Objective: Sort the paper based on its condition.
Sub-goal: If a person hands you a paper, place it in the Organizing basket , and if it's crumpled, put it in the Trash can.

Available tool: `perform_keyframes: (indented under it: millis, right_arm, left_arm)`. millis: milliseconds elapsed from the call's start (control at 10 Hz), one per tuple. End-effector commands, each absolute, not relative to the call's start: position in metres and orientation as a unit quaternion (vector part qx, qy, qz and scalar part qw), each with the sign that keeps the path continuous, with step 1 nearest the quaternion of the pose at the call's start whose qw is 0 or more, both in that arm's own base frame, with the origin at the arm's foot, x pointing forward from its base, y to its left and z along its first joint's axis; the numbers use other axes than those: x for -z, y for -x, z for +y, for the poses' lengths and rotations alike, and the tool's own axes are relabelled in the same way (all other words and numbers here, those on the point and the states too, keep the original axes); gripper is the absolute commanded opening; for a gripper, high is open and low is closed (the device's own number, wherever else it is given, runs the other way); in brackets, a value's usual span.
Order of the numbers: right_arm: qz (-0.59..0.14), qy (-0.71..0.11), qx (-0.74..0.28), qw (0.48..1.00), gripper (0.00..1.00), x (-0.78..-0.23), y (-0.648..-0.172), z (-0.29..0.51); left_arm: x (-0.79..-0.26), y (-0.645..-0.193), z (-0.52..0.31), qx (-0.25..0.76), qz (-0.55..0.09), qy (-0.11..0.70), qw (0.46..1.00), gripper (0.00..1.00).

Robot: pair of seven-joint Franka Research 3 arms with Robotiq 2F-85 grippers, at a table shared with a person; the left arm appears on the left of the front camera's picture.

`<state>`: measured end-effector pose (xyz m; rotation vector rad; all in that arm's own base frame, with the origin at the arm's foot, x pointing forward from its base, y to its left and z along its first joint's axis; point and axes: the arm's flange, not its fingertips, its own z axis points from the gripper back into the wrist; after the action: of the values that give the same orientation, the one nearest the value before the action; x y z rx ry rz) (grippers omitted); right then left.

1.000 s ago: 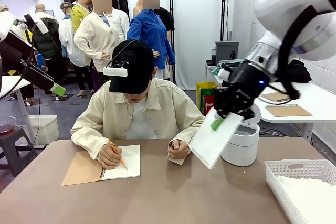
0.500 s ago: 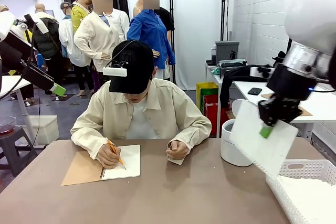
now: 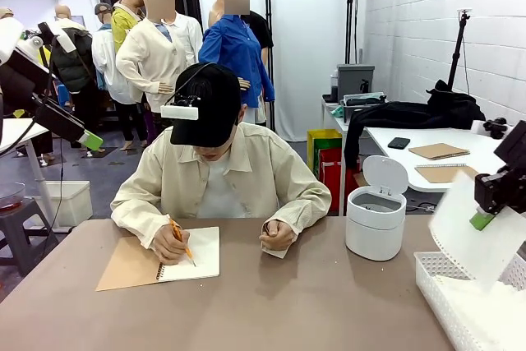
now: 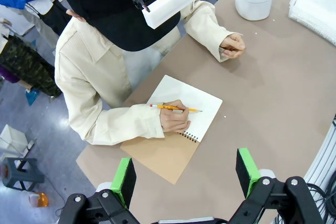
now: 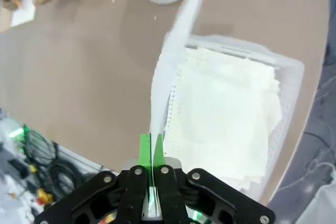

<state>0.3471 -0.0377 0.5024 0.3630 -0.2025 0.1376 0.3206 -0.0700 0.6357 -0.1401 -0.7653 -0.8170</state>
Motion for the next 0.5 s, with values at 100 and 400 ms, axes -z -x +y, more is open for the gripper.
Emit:
perform_keyframes:
  millis: [100,400]
  right_arm:
    - [-0.101,-0.166,-0.106,0.975,0.0,-0.504,-0.3476,-0.0269]
    - [-0.101,-0.174,-0.088,0.976,0.0,-0.5043,-0.3473,-0.0294]
  left_arm:
    - [-0.6362,-0.3206,-0.0693,0.389,-0.363,0.064,0.844,1.0]
    - [-0.6362,-0.3206,-0.0693,0.389,-0.363,0.064,0.844,1.0]
